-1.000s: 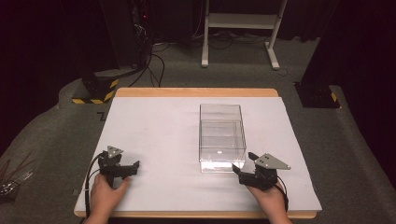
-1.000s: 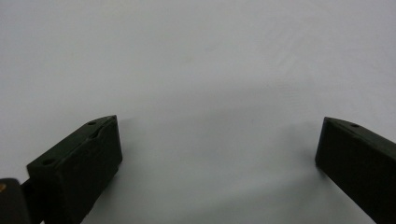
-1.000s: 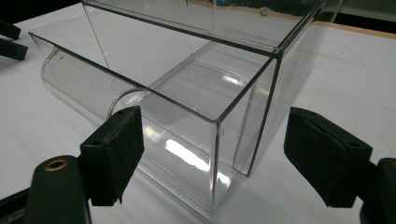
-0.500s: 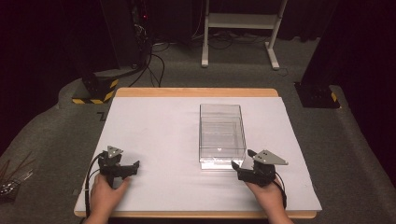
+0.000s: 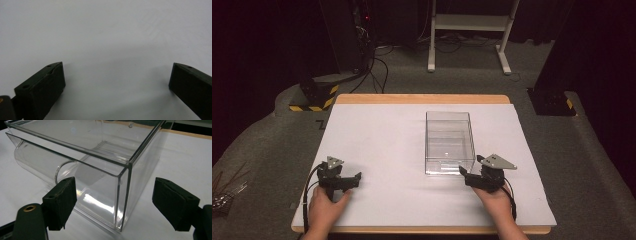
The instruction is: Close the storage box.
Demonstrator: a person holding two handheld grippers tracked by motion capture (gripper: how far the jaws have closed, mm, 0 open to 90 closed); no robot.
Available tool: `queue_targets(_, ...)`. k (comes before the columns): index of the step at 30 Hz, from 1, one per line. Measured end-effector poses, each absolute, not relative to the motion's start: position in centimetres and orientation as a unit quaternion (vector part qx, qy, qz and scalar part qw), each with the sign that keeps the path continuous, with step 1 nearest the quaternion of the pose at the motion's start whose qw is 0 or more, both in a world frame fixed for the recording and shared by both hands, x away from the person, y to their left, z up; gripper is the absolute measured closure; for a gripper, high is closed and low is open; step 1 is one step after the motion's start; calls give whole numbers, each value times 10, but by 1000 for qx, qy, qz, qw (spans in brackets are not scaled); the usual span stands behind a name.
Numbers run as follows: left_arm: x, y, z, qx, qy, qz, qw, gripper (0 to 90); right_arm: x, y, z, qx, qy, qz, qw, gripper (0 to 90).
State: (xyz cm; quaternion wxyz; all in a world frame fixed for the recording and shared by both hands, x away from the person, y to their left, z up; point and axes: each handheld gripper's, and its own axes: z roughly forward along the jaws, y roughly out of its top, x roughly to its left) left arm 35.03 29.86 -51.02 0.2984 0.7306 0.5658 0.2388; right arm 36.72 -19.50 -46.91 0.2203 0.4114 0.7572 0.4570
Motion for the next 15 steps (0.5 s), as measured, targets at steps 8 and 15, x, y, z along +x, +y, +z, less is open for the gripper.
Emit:
queue_targets(8,350,299,-510,730,566,239,299,7,376,-194,-470,420,752,457,222,200)
queue_targets(15,350,299,-510,731,566,239,298,7,382,-192,-473,425,748,457,226,200)
